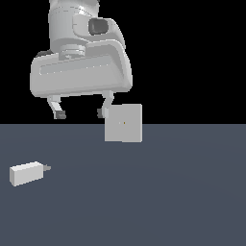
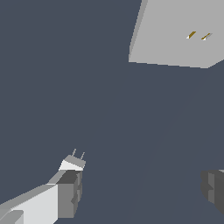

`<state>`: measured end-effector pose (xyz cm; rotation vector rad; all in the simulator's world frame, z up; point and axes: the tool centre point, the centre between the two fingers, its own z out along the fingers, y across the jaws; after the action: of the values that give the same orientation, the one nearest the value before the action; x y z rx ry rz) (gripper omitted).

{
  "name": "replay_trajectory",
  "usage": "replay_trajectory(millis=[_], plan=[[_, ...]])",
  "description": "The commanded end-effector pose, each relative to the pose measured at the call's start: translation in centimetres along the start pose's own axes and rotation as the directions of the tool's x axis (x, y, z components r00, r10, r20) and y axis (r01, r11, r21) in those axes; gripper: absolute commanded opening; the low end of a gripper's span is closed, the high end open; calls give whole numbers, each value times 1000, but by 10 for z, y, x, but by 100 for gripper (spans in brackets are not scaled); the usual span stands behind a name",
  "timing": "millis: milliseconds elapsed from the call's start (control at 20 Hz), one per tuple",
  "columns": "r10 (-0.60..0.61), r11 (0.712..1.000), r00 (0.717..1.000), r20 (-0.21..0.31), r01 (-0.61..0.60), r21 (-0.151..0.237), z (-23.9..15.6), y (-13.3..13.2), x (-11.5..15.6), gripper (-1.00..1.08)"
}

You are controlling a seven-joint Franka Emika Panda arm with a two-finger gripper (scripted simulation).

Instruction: Plug the charger into the wall socket.

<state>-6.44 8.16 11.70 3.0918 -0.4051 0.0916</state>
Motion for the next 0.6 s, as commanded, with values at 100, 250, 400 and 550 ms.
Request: replay_trajectory(millis=[100, 250, 400, 550], plan=[[60, 998, 998, -28, -61, -4, 7, -12, -10, 100], [98, 995, 994, -45, -98, -6, 11, -19, -16, 100], [134, 991, 989, -62, -134, -7, 16, -27, -21, 100], [168, 985, 983, -79, -170, -9, 21, -34, -25, 100]])
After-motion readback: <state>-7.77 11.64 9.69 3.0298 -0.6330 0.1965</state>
